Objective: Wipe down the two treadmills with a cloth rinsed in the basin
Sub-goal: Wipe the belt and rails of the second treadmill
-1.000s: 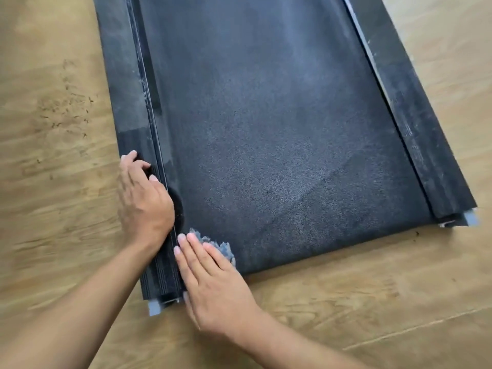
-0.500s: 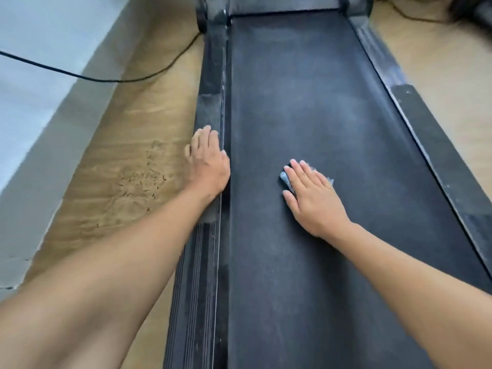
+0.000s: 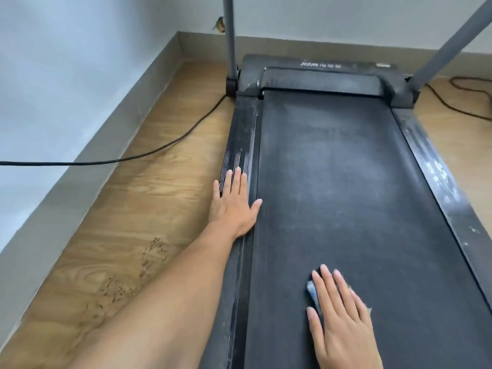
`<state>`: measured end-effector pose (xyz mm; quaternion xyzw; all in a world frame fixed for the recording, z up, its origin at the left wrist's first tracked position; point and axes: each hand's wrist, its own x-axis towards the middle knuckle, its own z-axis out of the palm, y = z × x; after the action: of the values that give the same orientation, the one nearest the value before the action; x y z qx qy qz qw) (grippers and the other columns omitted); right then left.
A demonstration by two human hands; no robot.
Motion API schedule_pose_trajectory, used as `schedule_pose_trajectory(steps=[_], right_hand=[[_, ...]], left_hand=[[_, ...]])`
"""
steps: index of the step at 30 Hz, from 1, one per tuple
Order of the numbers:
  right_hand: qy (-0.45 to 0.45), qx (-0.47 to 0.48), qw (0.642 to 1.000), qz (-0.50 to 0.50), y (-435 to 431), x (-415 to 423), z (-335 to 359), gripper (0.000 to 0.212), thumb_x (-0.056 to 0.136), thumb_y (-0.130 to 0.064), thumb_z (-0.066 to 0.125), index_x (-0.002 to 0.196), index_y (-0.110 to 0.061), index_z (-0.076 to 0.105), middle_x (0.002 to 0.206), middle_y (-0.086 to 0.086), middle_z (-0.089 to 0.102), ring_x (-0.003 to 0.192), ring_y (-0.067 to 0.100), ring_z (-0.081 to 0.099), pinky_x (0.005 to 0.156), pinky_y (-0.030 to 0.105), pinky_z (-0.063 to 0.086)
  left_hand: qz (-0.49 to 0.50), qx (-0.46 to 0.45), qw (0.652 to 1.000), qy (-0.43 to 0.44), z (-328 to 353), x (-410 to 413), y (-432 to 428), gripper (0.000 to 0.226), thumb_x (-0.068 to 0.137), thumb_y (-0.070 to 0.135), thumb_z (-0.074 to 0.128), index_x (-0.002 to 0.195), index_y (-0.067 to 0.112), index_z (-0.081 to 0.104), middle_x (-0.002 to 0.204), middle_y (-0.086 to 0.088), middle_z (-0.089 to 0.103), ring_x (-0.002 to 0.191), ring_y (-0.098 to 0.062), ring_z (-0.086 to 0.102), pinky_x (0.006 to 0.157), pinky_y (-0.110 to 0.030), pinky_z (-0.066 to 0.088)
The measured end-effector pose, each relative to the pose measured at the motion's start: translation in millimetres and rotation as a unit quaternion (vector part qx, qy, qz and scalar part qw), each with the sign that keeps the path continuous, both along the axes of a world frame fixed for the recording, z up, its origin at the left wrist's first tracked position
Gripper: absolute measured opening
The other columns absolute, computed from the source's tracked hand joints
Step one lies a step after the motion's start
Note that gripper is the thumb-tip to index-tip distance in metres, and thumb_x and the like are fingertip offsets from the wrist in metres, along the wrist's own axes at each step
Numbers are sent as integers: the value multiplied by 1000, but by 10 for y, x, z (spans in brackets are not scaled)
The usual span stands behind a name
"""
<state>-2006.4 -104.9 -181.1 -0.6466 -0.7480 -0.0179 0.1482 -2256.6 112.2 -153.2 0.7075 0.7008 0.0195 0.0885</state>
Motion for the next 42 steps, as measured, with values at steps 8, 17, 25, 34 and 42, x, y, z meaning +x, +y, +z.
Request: schedule_pose_trajectory(steps=[8,17,25,34,42], right_hand=[[-43,-7,999,23,420,-48,-49,60,104,-40,23,145,-8,55,161,4,45,157,21,25,121,33,21],[384,-134,914,8,4347,-963,532,42,102,-16,63,143,-16,53,134,-1,60,117,12,59,99,14,43],[454,-88,876,-136,6206,-1268,964,3,98,-20,63,99,-18,66,92,-4,68,74,7,59,63,16,48],[102,-147,979,93,5828,-1509,424,46,98,-11,37,140,6,41,148,26,46,146,41,35,122,47,25],[123,-188,963,149,4410,-1300,342,68,107,-27,38,165,-2,13,173,13,17,162,24,5,131,38,3]], left_hand=[[9,68,996,-50,-18,-47,218,69,104,41,22,169,20,13,178,1,-3,163,-15,-7,132,-48,14],[17,56,997,-50,-14,-41,213,70,104,34,34,169,19,15,178,1,-3,164,-16,-4,128,-48,26],[15,21,997,-71,34,-43,240,73,100,30,42,168,17,22,178,-1,2,164,-20,4,124,-51,34],[12,6,997,-71,71,-49,287,72,99,31,41,167,15,24,178,-5,5,164,-23,8,121,-53,38],[19,-1,998,-57,108,-44,289,71,100,31,37,167,14,24,178,-6,6,164,-24,9,121,-53,38]])
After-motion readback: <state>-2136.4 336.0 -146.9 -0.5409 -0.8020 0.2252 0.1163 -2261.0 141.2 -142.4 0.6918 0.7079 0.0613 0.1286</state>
